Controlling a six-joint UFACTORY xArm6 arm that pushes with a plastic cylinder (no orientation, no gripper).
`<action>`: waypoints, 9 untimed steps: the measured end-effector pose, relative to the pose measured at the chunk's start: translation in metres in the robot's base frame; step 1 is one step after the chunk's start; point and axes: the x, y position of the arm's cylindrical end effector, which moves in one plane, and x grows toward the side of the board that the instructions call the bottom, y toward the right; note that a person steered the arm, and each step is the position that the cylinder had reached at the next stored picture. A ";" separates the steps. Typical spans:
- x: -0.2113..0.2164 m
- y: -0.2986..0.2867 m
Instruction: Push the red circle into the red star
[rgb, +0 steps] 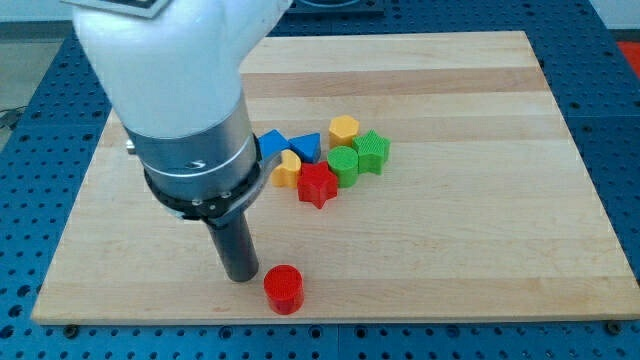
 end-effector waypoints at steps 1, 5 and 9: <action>-0.005 -0.001; 0.040 0.024; -0.049 0.053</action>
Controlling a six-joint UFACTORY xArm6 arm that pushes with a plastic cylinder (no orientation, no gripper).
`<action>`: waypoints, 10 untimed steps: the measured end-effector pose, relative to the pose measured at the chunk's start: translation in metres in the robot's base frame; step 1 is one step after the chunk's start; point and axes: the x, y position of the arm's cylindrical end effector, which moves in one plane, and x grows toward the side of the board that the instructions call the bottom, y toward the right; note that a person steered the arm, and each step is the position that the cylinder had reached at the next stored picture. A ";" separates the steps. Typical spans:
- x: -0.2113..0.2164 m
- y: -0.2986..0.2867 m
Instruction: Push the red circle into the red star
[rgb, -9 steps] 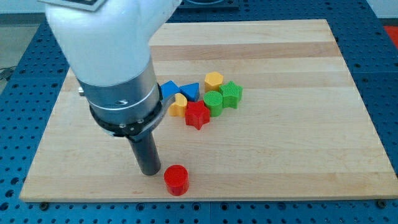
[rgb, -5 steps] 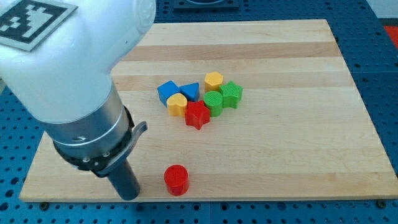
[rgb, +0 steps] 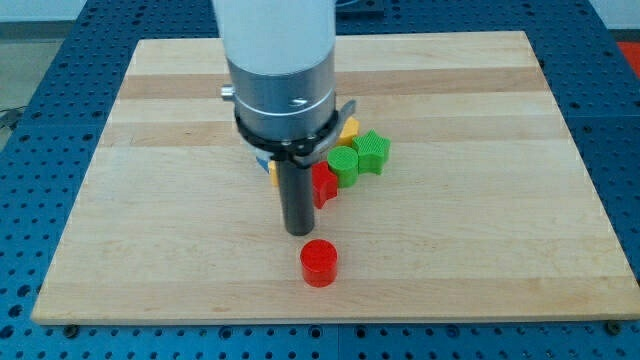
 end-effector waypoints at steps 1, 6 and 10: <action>0.047 -0.062; 0.038 0.006; 0.081 0.051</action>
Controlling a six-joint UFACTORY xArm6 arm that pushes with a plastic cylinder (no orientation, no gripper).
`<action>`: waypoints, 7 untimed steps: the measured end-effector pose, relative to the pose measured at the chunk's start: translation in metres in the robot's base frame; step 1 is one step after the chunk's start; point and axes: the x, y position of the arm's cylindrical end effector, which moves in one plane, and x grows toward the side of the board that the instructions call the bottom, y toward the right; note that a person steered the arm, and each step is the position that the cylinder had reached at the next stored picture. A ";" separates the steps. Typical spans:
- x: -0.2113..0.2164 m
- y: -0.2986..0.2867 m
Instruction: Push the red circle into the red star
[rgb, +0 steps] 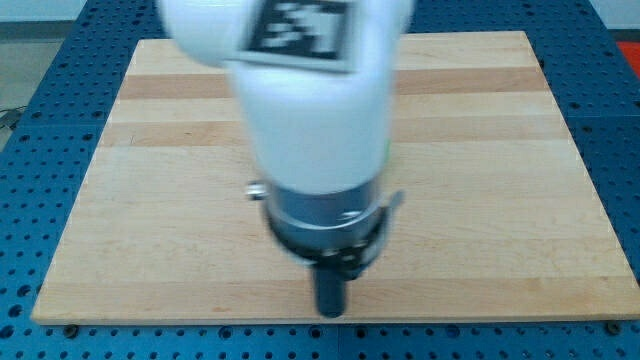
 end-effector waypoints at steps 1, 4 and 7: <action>-0.053 0.003; -0.095 0.008; -0.004 0.069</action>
